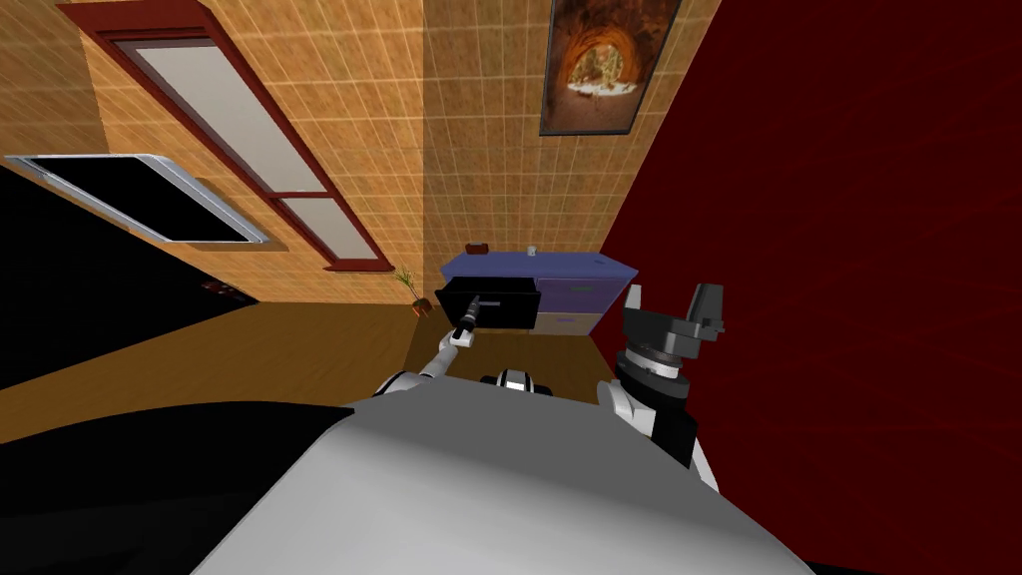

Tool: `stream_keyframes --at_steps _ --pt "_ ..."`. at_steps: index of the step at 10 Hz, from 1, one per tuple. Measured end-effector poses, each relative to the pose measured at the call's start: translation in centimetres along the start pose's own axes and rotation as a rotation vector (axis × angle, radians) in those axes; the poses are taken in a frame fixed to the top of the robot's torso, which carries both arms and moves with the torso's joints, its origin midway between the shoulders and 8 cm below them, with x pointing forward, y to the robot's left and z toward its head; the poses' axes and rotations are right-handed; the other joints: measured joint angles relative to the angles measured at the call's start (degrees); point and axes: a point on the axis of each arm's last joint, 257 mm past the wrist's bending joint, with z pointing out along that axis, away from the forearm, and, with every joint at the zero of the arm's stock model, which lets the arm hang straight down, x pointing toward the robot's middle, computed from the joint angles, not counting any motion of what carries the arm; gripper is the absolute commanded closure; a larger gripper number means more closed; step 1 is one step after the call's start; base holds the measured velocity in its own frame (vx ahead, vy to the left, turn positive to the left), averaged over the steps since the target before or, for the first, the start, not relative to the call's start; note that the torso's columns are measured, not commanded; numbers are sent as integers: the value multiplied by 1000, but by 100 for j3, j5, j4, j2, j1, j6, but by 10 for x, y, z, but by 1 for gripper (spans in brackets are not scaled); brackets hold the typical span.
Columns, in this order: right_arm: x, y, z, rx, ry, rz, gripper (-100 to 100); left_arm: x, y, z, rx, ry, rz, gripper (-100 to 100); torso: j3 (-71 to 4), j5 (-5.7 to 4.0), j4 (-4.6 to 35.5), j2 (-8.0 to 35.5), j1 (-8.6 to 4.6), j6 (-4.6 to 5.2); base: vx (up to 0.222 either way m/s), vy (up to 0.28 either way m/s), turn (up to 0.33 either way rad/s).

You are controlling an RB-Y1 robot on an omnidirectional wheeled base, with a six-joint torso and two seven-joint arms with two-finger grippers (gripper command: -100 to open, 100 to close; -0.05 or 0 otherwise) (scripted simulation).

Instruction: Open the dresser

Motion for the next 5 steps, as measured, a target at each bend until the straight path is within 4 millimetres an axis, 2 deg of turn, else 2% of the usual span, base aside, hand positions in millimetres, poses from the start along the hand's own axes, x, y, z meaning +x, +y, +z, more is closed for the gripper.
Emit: stream_keyframes --at_steps 1,2,4,5 --pt "0 0 0 0 0 0 0 -3 -3 8 -3 7 8 -100 4 0 1 9 3 -9 -73 -21 123" --pt "0 0 0 0 0 0 0 -4 -3 17 -11 12 12 -100 5 1 2 8 1 0 -40 -15 -22" --pt "0 0 0 0 0 0 0 -6 -18 35 -1 20 21 -100 2 0 0 6 0 -8 -70 -28 157" --pt "0 0 0 0 0 0 0 -6 -22 42 -2 24 25 -100 3 0 1 5 -2 -1 -36 -18 3"
